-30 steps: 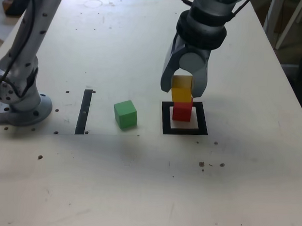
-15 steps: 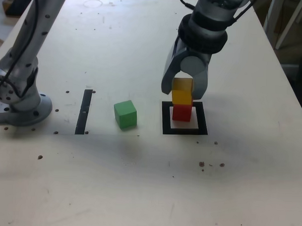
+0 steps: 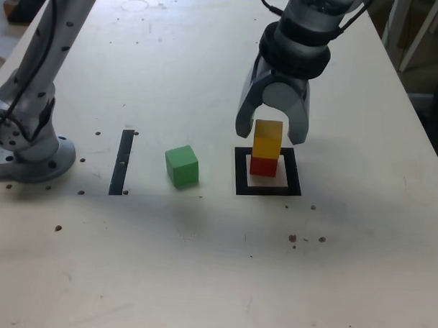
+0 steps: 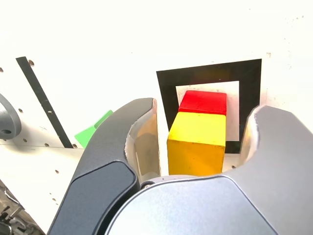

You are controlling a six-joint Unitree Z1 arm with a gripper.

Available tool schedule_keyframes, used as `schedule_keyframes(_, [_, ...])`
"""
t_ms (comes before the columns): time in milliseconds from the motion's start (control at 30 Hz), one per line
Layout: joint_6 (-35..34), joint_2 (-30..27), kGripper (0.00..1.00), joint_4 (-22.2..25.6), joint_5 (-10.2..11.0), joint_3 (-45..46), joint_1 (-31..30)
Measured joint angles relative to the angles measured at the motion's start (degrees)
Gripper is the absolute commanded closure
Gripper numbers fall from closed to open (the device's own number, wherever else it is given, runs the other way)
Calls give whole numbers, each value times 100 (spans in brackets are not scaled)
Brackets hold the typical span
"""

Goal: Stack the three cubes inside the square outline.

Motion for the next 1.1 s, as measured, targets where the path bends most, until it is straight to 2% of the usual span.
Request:
schedule_keyframes(233, [0, -173, 1, 0, 119, 99, 5])
schedule_keyframes(467, [-165, -1023, 1, 5, 332, 569, 5])
schedule_keyframes(633, [-608, -1671, 0, 24, 362, 1234, -88])
schedule_keyframes(867, [-1589, -2140, 0, -124, 204, 2233, -510])
schedule_keyframes(1100, [-2144, -2237, 0, -567, -173, 2933, -683])
